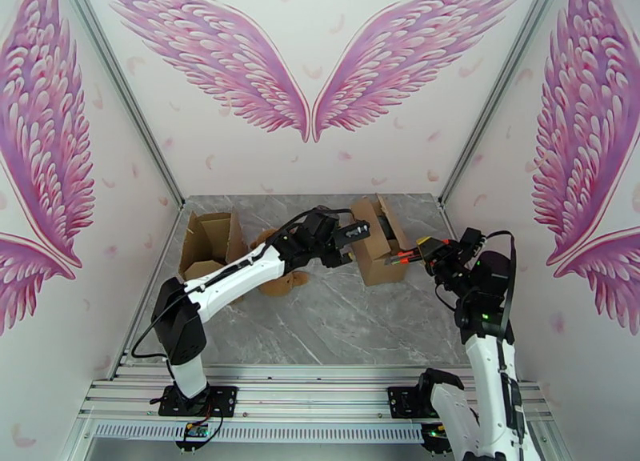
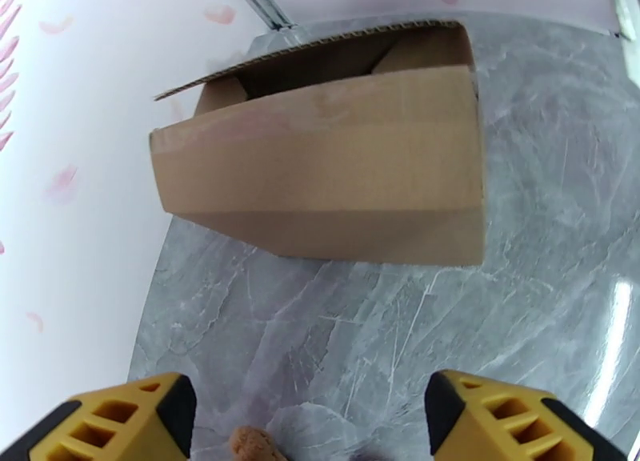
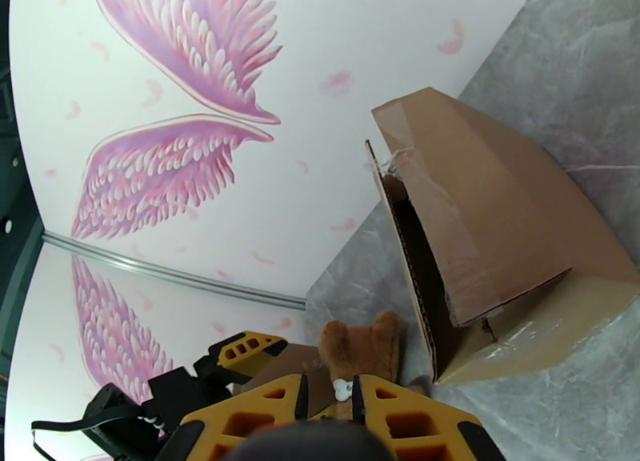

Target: Unpack the express box

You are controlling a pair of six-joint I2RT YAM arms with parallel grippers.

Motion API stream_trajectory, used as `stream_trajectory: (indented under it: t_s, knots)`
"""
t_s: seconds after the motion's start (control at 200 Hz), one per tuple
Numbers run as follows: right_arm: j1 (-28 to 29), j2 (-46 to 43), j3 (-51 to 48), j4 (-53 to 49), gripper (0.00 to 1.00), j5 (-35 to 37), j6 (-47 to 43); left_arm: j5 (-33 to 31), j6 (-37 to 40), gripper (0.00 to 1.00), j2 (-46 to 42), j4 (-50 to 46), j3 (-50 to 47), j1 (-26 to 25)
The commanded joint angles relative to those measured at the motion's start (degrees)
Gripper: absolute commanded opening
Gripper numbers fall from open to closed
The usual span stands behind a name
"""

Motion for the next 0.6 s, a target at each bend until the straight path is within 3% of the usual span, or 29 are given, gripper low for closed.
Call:
stream_trajectory:
  t_s: [0.0, 0.19, 0.335, 0.5, 0.595]
  knots:
    - [-3.5, 3.9, 2.8, 8.6, 0.00, -2.0, 4.8, -1.5, -8.1, 0.81, -5.0, 1.7, -3.8, 0.1]
    - [-9.5, 18.6, 4.5, 27.0, 0.00, -7.1, 16.1, -2.6, -15.1, 0.81, -10.2, 3.2, -9.4, -0.2]
    - [-13.3, 26.8, 4.4, 33.8, 0.00, -10.7, 19.6, -3.0, -18.5, 0.81, -13.2, 4.5, -13.8, -0.4]
    - [-16.1, 31.0, 3.0, 31.4, 0.00, -8.2, 14.6, -3.7, -19.8, 0.82, -14.9, 5.3, -16.9, -0.6]
    - [-16.4, 35.7, 1.5, 35.4, 0.00, -6.6, 14.6, -4.2, -20.0, 0.82, -14.9, 4.7, -17.0, -0.9]
